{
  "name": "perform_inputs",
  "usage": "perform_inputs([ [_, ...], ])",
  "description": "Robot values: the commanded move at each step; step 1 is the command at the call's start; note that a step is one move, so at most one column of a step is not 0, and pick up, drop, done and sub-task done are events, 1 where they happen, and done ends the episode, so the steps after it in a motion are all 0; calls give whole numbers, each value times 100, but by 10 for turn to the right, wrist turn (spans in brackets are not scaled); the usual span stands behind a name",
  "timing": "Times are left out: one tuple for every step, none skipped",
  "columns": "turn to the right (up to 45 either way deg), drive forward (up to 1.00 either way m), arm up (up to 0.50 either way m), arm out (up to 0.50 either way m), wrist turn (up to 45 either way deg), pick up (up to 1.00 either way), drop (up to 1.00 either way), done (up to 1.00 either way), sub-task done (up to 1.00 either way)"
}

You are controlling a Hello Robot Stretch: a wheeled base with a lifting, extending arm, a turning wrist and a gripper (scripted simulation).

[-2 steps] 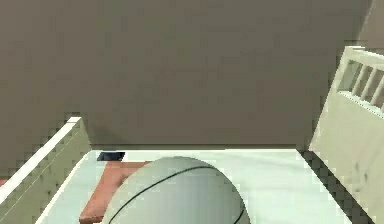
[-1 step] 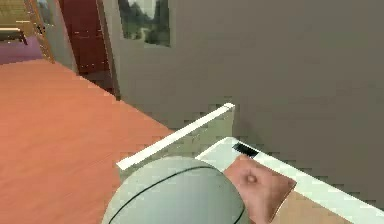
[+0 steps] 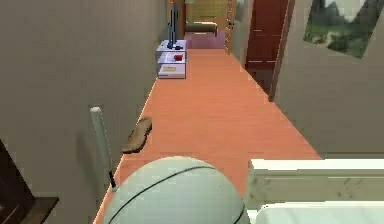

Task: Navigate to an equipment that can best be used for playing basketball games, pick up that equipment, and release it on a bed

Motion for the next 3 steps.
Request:
perform_inputs([
  [-450,0,0,0,0,0,0,0,0],
  [-300,0,0,0,0,0,0,0,0],
  [450,0,0,0,0,0,0,0,0],
])
